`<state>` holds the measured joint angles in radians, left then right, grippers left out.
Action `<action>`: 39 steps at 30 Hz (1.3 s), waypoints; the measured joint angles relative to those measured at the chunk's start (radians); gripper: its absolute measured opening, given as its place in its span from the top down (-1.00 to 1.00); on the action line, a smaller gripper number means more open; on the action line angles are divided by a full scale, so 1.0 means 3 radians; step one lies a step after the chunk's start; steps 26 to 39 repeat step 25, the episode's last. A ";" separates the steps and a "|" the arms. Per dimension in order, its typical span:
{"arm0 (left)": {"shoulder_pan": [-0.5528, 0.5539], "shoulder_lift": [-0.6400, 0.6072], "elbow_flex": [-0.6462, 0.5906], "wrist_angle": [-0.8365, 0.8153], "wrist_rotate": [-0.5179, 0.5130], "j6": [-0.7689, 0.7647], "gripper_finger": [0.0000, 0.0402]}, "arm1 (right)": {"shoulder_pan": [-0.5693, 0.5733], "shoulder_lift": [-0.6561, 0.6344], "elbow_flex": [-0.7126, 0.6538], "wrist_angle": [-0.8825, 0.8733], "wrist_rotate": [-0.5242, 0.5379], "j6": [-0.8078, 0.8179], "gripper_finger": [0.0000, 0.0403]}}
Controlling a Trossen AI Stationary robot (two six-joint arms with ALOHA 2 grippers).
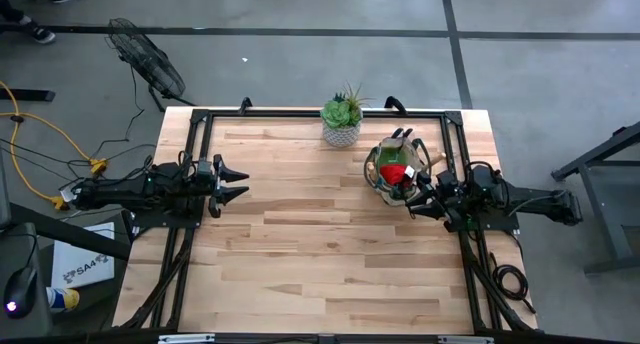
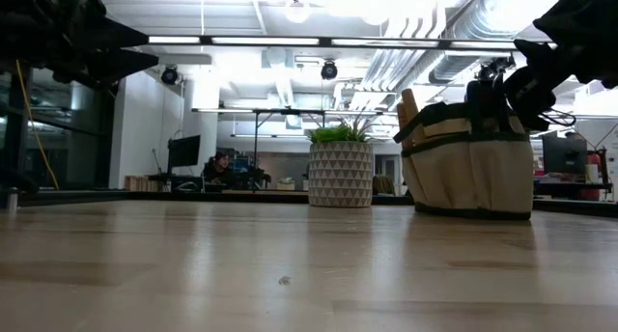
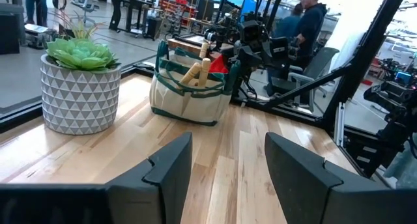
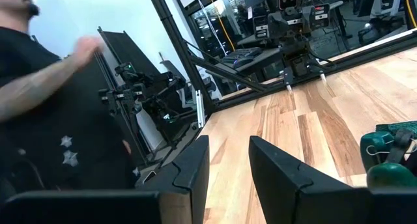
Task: Pick & Place Garden tools in Gardening bag
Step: Return to Home Position
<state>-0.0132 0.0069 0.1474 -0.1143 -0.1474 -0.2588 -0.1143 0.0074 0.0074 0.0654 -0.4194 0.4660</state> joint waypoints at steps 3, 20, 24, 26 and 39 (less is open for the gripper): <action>0.0000 0.0000 0.0000 0.0000 0.0002 0.0000 0.06 | 0.0000 0.0000 0.0000 0.0000 0.0001 0.0000 0.50; 0.0000 0.0000 0.0000 0.0000 0.0004 -0.0001 0.06 | 0.0000 0.0001 0.0000 0.0054 0.0001 -0.0001 0.50; 0.0000 0.0000 0.0000 0.0000 0.0004 -0.0001 0.06 | 0.0000 0.0001 0.0000 0.0060 0.0001 -0.0001 0.50; 0.0000 0.0000 0.0000 0.0000 0.0004 -0.0001 0.06 | 0.0000 0.0000 0.0000 0.0061 0.0000 -0.0001 0.50; 0.0000 0.0000 0.0000 0.0000 0.0004 -0.0001 0.06 | 0.0000 0.0000 0.0000 0.0061 0.0000 -0.0001 0.50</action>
